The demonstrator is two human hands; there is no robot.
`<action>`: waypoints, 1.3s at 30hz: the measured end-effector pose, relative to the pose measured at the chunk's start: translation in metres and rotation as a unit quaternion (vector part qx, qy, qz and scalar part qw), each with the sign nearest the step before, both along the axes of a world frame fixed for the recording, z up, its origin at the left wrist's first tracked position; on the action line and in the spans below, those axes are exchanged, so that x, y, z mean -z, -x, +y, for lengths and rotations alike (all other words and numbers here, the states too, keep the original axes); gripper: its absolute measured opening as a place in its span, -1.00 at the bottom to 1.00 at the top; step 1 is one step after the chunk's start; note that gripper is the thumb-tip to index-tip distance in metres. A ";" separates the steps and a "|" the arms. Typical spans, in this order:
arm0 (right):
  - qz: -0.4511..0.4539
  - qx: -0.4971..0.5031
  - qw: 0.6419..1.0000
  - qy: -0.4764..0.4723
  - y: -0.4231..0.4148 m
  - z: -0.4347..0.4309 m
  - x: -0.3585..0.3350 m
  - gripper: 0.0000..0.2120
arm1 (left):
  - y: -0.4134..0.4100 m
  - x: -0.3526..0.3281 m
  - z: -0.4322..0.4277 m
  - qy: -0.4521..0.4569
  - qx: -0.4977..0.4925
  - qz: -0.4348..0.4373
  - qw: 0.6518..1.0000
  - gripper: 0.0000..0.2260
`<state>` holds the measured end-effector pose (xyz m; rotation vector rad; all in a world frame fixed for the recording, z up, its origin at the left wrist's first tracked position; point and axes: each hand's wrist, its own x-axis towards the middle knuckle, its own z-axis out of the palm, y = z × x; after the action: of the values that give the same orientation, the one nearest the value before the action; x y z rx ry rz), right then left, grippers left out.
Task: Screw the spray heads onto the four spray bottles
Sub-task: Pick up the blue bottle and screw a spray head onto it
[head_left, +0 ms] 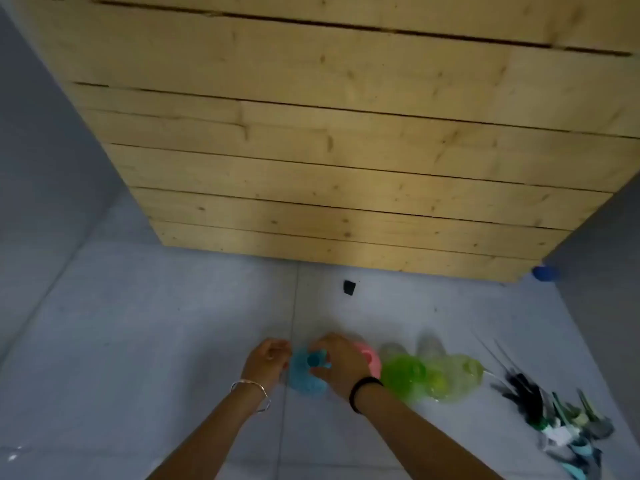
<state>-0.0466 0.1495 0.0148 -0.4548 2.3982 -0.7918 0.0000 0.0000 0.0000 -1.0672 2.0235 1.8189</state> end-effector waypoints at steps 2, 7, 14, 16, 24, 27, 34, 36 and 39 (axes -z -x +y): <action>0.016 -0.006 1.000 -0.001 0.001 0.000 -0.002 -0.71 | 0.002 -0.005 -0.003 -0.003 -0.005 0.010 1.000 -0.91; 0.050 -0.006 0.999 -0.002 0.002 0.012 -0.028 -0.71 | 0.003 -0.031 -0.005 -0.003 0.044 0.047 0.998 -0.90; 0.029 0.112 0.981 0.154 -0.001 0.086 -0.109 -0.80 | 0.004 -0.076 0.029 0.011 0.292 0.094 0.952 -0.23; 0.018 0.152 0.971 0.185 -0.006 0.115 -0.130 -0.83 | 0.006 -0.090 0.054 0.037 0.366 0.117 0.922 -0.18; 0.000 0.251 0.941 0.228 -0.024 0.244 -0.167 -0.78 | 0.026 -0.110 0.181 0.099 0.513 0.203 0.828 -0.22; -0.014 0.338 0.910 0.240 -0.035 0.304 -0.143 -0.76 | 0.032 -0.092 0.227 0.108 0.530 0.192 0.819 -0.23; -0.064 0.612 0.777 0.134 -0.083 0.418 -0.020 -0.62 | 0.025 -0.030 0.290 0.071 0.548 0.151 0.820 -0.26; -0.087 0.640 0.755 0.114 -0.088 0.428 0.009 -0.44 | 0.027 -0.015 0.299 0.073 0.550 0.136 0.821 -0.20; -0.111 0.676 0.720 0.112 -0.082 0.435 0.045 -0.32 | 0.029 0.007 0.308 0.068 0.545 0.117 0.827 -0.15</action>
<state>0.0358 0.5843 -0.0301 1.4458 2.0747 -1.5630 -0.0291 0.3079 -0.0072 0.3657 2.1587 1.1750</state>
